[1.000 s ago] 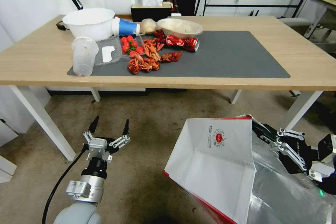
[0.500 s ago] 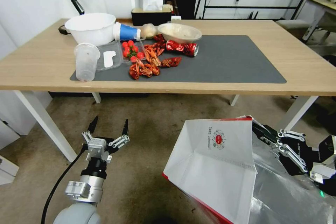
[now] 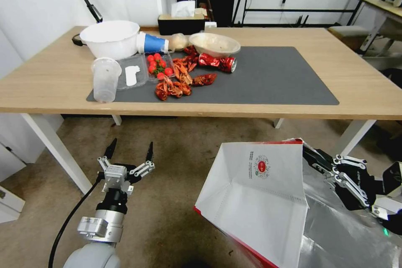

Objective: Pick up the food delivery bag from the floor and place it on the table.

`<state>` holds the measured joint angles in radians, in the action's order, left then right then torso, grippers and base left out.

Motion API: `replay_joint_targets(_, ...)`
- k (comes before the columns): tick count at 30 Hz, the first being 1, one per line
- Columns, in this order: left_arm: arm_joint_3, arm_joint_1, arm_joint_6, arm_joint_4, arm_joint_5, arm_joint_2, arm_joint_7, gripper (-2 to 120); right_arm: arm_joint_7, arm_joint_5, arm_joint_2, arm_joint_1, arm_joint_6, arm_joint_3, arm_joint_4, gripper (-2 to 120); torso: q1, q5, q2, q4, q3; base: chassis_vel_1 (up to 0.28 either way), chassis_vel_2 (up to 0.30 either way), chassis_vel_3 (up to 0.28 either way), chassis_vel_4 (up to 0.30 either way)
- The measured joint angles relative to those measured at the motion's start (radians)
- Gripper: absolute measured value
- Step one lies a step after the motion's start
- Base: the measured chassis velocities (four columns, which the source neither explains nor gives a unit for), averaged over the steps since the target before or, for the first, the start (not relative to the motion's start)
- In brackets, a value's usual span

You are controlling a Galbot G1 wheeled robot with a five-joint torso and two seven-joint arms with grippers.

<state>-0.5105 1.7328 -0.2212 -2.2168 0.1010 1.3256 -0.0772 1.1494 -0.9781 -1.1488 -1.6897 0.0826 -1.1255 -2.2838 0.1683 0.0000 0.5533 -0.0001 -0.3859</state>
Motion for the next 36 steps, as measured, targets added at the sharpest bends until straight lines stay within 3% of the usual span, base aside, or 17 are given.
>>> replay_joint_targets(27,0.006,-0.020,0.015,0.018,-0.002,-0.008,0.003,100,-0.013,-0.002,-0.006,0.002,0.010,0.018,0.000,0,0.038,0.0000,0.097,0.0000,-0.059,0.000,0.000,0.000,0.000)
replay_joint_targets(36,0.009,-0.020,0.017,0.026,-0.005,-0.006,0.004,100,-0.008,0.010,-0.013,0.008,0.010,0.031,0.020,0,0.058,0.0000,0.147,0.0000,-0.089,0.000,0.000,0.000,0.000)
